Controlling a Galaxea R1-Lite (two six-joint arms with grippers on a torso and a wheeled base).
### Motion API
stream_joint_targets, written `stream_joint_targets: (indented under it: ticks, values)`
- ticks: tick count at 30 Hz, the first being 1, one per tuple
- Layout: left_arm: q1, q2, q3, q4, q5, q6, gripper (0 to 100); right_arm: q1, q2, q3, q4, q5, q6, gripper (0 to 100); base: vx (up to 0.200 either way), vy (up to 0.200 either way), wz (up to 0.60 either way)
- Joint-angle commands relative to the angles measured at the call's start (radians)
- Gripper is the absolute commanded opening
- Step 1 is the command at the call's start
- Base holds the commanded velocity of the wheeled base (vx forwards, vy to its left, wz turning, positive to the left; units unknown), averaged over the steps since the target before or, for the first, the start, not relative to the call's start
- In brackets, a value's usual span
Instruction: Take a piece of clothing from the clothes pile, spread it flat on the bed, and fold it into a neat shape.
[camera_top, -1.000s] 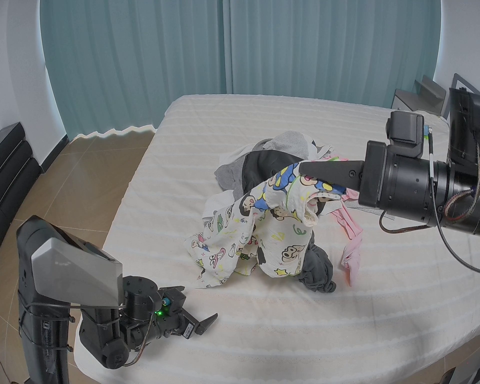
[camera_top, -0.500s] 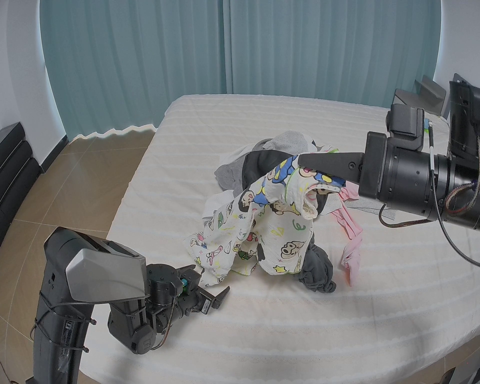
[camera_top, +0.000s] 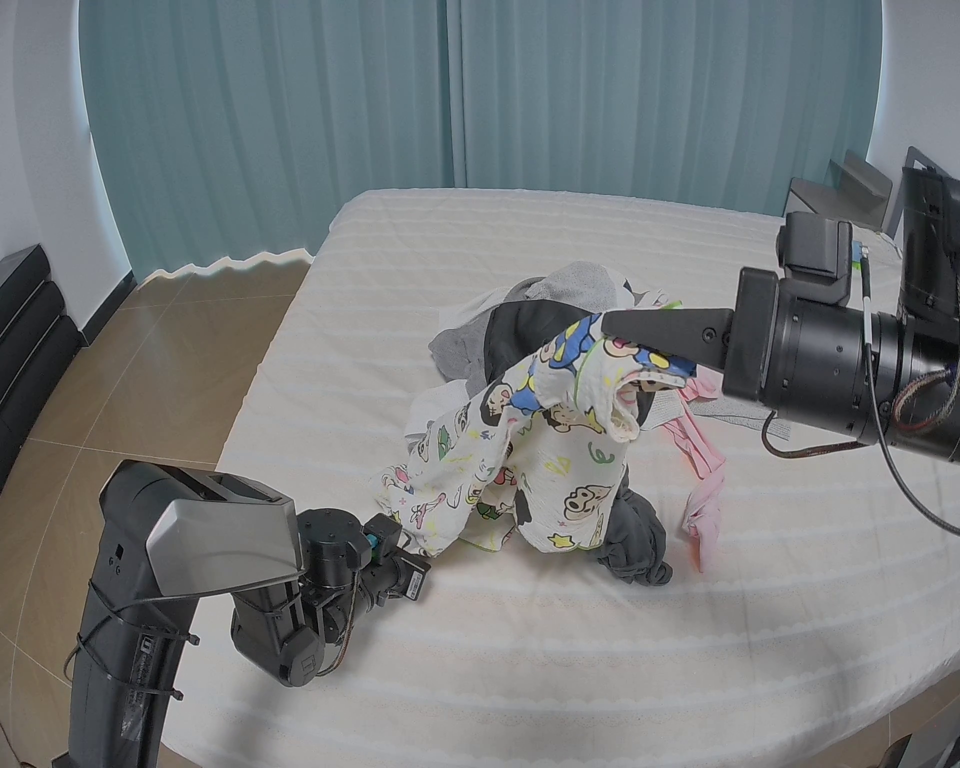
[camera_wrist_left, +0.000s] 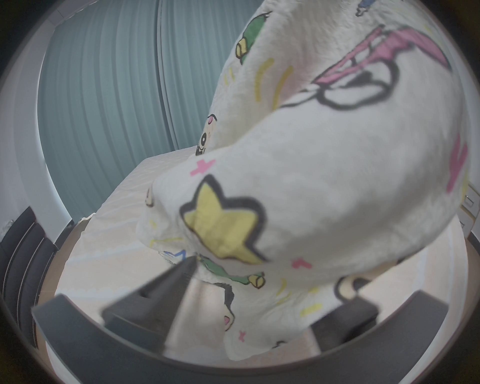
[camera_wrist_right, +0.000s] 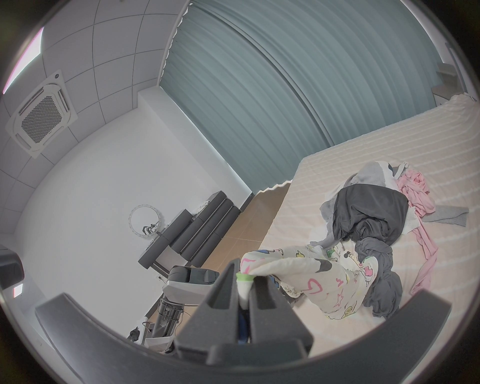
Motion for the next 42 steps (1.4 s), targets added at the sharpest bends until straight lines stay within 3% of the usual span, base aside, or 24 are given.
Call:
stream_joint_targets:
  ticks: [1,7,13,21,31,36,37,42]
  values:
    - [0.009,-0.006,0.004,-0.004,0.002,-0.001,0,-0.014,-0.014,0.023,0.0,0.001,0.004,0,0.0,0.0,0.0]
    - [0.046,-0.042,0.01,-0.055,0.14,-0.007,0,-0.052,-0.049,0.089,-0.003,0.001,0.006,0,0.0,0.0,0.0]
    - [0.07,-0.223,0.114,-0.061,0.149,-0.084,0,-0.116,-0.094,0.163,-0.009,0.002,0.006,0,0.0,0.0,0.0]
    - [0.072,-0.524,0.195,-0.061,0.152,-0.085,0,-0.181,-0.175,0.225,-0.014,0.007,-0.005,0,0.0,0.0,0.0]
    - [0.07,-0.742,0.129,0.02,0.157,-0.084,0,-0.212,-0.276,0.192,-0.013,0.007,-0.005,0,0.0,0.0,0.0]
    - [0.067,-0.789,0.07,0.049,0.201,-0.081,0,-0.232,-0.296,0.163,-0.013,0.007,-0.005,0,0.0,0.0,0.0]
    - [0.063,-0.849,0.016,0.123,0.23,-0.081,0,-0.244,-0.314,0.126,-0.013,0.007,-0.005,0,0.0,0.0,0.0]
    - [0.058,-0.934,-0.036,0.233,0.238,-0.081,0,-0.247,-0.344,0.084,-0.002,0.008,-0.005,0,0.0,0.0,0.0]
